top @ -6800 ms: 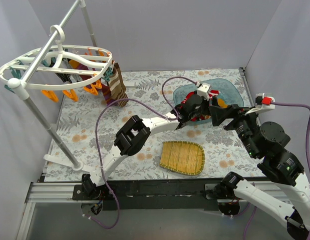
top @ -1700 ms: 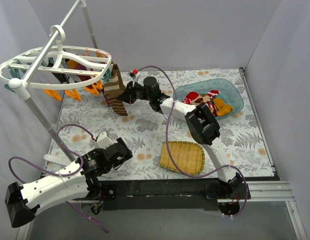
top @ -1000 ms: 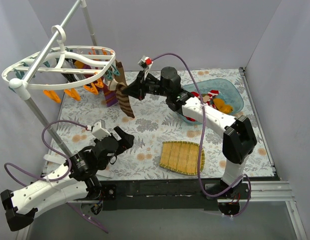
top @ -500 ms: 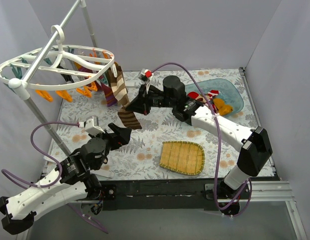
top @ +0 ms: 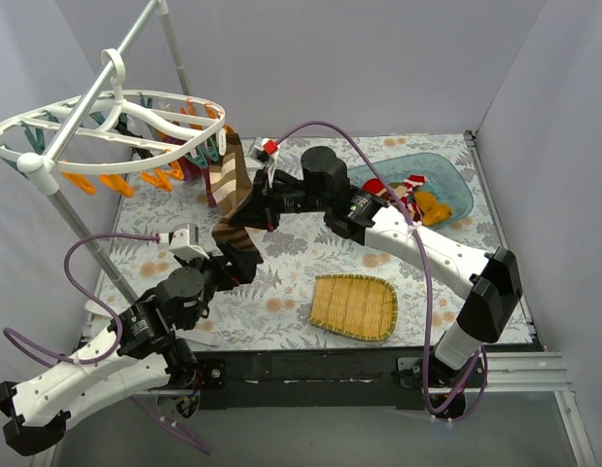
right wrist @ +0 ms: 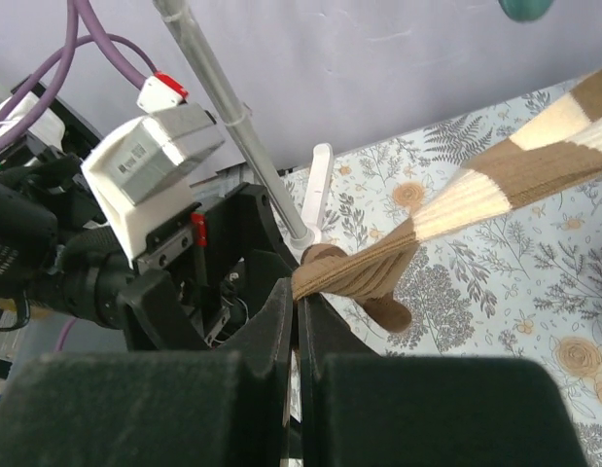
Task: Remove the socks clipped to the hanger
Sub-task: Remove the sock from the hanger.
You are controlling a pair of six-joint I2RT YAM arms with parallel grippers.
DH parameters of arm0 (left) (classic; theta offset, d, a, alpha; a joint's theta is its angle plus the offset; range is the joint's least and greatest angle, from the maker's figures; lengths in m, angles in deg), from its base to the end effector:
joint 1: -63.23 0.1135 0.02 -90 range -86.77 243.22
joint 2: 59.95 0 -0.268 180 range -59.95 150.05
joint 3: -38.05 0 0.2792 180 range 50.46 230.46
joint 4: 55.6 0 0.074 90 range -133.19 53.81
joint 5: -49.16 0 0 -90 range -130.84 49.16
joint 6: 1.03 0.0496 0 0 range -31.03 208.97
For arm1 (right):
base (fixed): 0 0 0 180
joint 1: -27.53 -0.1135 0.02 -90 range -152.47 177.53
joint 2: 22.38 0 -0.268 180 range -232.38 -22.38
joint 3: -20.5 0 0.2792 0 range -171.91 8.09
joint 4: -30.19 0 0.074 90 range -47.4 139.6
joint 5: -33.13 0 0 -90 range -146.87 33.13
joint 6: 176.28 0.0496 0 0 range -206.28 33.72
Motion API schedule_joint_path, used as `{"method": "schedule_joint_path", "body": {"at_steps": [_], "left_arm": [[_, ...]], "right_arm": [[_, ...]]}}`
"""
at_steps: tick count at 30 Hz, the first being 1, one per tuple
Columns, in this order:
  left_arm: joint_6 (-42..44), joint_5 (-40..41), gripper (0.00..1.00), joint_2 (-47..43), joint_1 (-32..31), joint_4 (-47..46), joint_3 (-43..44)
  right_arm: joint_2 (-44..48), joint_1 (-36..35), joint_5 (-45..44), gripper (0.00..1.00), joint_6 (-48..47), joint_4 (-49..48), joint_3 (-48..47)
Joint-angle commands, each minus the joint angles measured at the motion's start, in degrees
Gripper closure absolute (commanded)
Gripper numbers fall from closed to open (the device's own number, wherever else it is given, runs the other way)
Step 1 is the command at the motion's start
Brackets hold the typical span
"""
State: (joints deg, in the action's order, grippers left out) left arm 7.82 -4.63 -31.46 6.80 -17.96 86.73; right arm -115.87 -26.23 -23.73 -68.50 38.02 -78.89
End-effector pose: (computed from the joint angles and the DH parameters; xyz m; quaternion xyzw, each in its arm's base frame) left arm 0.1103 -0.1132 0.3035 -0.3436 0.7092 -0.4336 0.4370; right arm 0.2320 0.3624 0.4058 -0.4014 0.5941 0.5558 0.4207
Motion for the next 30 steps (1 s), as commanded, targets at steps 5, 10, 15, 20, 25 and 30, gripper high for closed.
{"method": "schedule_joint_path", "body": {"at_steps": [5,10,15,20,25,30], "left_arm": [[2.66,2.02,0.08,1.3,-0.09,-1.41,2.75],[2.66,4.22,0.07,3.32,-0.09,-1.94,3.28],[1.95,6.59,0.07,4.12,-0.09,-2.65,2.93],[1.69,9.41,0.15,5.17,-0.09,-2.3,2.84],[-0.5,11.43,0.21,6.84,0.0,-1.07,3.02],[-1.21,12.57,0.34,7.19,0.0,-1.06,3.1]], "right_arm": [[-2.22,-1.61,-0.71,0.99,2.25,1.5,-5.04],[-3.8,-3.45,-6.42,0.99,5.85,3.52,-6.71],[-4.42,-4.95,-11.86,0.99,9.28,3.88,-7.5],[-4.24,-5.83,-14.68,0.99,12.01,3.52,-7.59],[-3.89,-7.23,-16.09,0.99,14.47,2.47,-6.89],[-3.36,-8.55,-17.94,0.99,15.0,2.12,-6.01]]}}
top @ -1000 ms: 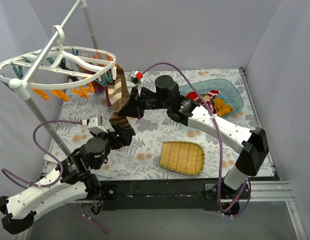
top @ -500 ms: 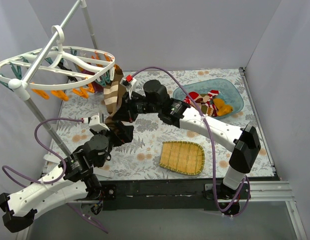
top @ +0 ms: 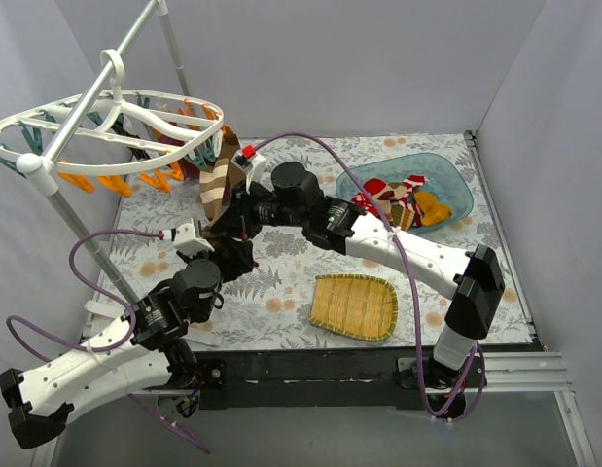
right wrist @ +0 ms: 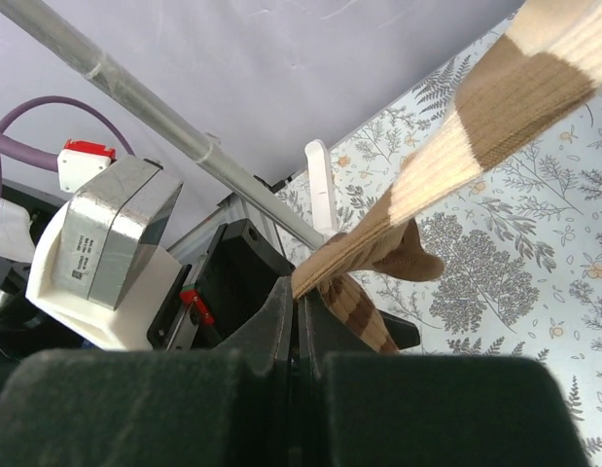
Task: Remove the socks clipped to the hanger
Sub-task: Remove the sock from the hanger.
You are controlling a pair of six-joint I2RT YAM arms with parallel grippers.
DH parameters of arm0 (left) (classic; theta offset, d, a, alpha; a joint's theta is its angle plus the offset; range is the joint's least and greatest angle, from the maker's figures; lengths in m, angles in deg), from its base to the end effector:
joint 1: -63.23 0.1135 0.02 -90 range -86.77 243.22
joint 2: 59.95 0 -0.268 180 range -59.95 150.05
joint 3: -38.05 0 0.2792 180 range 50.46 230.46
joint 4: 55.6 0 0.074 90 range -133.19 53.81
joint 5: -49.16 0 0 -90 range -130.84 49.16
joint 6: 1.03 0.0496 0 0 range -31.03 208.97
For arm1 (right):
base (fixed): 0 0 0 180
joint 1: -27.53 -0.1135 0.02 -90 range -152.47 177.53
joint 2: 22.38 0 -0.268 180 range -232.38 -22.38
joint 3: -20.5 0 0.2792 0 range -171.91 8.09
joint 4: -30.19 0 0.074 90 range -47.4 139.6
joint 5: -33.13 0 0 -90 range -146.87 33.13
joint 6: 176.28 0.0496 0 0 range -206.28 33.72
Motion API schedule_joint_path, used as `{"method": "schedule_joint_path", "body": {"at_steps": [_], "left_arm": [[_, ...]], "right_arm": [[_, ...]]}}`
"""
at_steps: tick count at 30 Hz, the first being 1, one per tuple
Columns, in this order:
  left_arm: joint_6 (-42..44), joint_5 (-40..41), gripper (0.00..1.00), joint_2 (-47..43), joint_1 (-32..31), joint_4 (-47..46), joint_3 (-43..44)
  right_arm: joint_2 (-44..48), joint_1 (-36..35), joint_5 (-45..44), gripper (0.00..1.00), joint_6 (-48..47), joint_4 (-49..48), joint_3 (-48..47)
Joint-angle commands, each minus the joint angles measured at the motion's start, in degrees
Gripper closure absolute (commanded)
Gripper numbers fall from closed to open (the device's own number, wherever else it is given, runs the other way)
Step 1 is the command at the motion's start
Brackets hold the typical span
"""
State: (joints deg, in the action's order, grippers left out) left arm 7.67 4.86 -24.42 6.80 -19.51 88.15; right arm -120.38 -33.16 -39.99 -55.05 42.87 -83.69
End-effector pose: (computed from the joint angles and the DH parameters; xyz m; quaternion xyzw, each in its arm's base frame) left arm 0.1253 -0.1247 0.2996 -0.3774 0.6969 -0.3679 0.4864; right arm 0.2105 0.4043 0.3953 -0.2822 0.6888 0.5496 0.3792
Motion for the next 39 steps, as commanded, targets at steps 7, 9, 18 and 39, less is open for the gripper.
{"method": "schedule_joint_path", "body": {"at_steps": [7,9,18,39], "left_arm": [[-1.41,0.64,0.81,0.77,0.0,0.58,1.51],[-1.41,-0.95,0.95,0.6,-0.09,0.49,1.42],[-5.7,-11.32,1.0,-3.44,0.0,3.65,0.01],[-13.36,-20.64,1.0,-6.09,-0.09,9.72,4.05]], "right_arm": [[2.19,-2.07,-4.14,0.99,0.42,-3.87,1.08],[2.63,-1.98,-4.49,0.9,-1.33,-5.1,2.22],[9.47,2.75,-2.57,0.32,-8.64,-15.1,13.01],[-15.29,20.17,20.82,0.22,15.27,-51.42,-7.6]]}}
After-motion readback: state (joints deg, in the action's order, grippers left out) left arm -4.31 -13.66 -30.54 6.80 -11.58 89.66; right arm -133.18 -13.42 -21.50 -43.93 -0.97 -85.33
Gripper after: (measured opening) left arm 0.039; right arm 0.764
